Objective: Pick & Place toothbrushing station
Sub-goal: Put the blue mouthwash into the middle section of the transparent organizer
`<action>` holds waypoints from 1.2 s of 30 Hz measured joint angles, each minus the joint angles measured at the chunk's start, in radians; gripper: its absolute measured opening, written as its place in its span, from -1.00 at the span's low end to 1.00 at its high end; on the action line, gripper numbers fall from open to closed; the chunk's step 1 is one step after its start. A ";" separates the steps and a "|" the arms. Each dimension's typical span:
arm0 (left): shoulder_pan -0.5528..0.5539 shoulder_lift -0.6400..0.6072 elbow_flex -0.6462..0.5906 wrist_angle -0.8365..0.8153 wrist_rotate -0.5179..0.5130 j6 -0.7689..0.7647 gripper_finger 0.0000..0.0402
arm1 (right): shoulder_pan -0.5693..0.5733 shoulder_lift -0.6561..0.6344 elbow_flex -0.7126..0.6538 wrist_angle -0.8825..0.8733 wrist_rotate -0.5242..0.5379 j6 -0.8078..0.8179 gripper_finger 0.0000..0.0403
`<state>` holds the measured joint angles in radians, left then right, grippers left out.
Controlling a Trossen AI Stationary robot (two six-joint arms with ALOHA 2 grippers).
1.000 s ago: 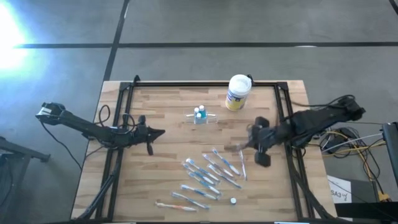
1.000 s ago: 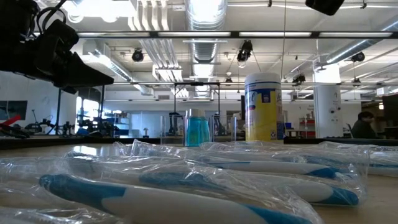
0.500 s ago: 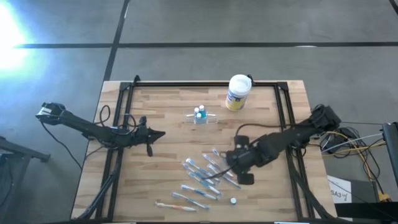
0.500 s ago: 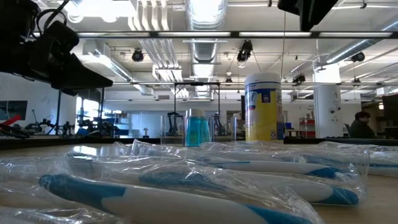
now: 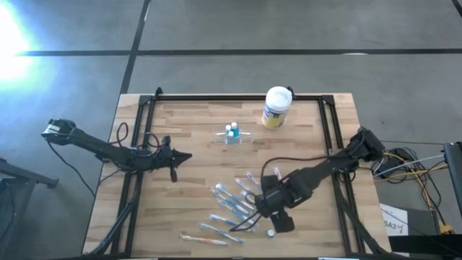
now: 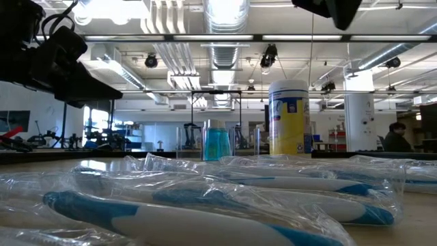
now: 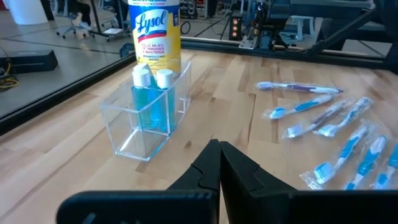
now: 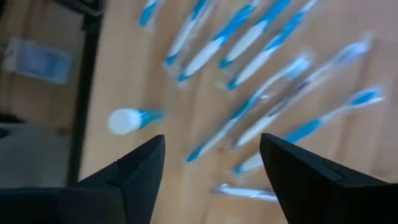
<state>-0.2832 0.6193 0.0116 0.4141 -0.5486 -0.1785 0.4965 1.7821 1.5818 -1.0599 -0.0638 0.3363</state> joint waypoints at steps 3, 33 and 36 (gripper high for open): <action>0.000 0.000 0.000 0.000 0.010 -0.001 -0.97 | 0.012 0.012 -0.001 0.000 -0.025 -0.001 0.34; 0.000 0.000 0.000 -0.017 0.088 -0.039 -0.97 | 0.108 0.075 0.002 0.126 0.013 0.030 -0.69; 0.000 0.000 0.000 -0.023 0.088 -0.039 -0.97 | 0.108 0.075 0.002 0.127 0.010 0.030 -0.77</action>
<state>-0.2832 0.6196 0.0116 0.3911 -0.4603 -0.2180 0.6048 1.8572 1.5837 -0.9333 -0.0535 0.3664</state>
